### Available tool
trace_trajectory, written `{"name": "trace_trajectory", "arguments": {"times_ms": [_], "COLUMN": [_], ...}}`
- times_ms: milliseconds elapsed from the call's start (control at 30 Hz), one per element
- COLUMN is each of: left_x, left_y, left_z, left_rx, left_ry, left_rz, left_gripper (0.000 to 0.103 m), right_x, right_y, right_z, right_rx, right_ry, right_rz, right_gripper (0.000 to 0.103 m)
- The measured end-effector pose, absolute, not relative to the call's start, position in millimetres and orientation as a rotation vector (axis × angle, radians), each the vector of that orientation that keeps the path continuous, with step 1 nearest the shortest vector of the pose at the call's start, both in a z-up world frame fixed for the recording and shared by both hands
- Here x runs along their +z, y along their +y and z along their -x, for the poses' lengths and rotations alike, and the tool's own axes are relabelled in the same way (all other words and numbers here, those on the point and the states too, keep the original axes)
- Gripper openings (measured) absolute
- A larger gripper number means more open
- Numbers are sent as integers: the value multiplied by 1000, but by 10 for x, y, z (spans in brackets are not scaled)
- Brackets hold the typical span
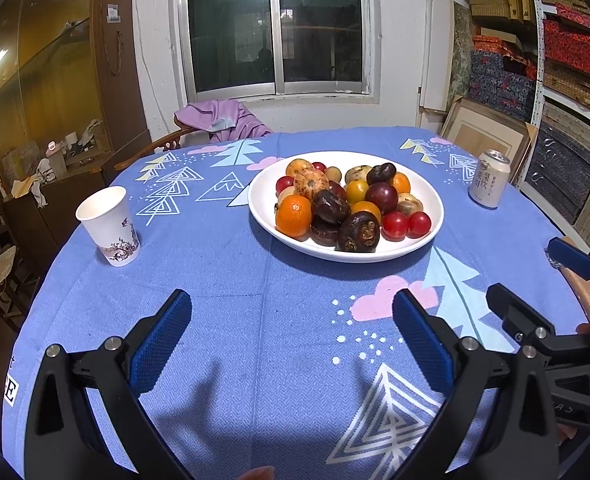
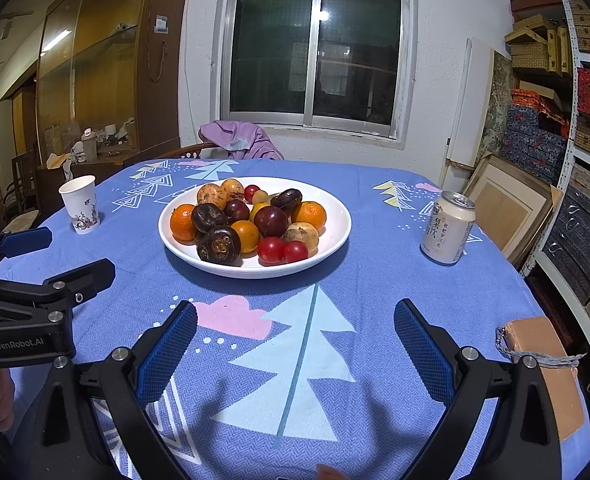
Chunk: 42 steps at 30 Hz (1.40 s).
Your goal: Organize fruits
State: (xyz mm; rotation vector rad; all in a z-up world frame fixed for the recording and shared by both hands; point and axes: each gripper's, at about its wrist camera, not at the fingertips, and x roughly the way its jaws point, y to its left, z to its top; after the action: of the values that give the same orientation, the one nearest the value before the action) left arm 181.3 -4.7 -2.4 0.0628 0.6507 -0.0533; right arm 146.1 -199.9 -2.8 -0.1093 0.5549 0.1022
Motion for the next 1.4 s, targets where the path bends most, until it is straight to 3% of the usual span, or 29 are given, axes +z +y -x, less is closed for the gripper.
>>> {"name": "trace_trajectory", "arguments": {"times_ms": [1400], "left_x": [-81], "left_y": [-77], "left_z": [-1826], "left_rx": [-57], "left_ry": [673], "left_rz": [-73], "left_gripper": [99], "right_x": [-27], "right_y": [-1996], "right_z": [-1460], "right_rx": [101], "right_ry": [556], "right_rz": [110], "right_gripper": [100]}}
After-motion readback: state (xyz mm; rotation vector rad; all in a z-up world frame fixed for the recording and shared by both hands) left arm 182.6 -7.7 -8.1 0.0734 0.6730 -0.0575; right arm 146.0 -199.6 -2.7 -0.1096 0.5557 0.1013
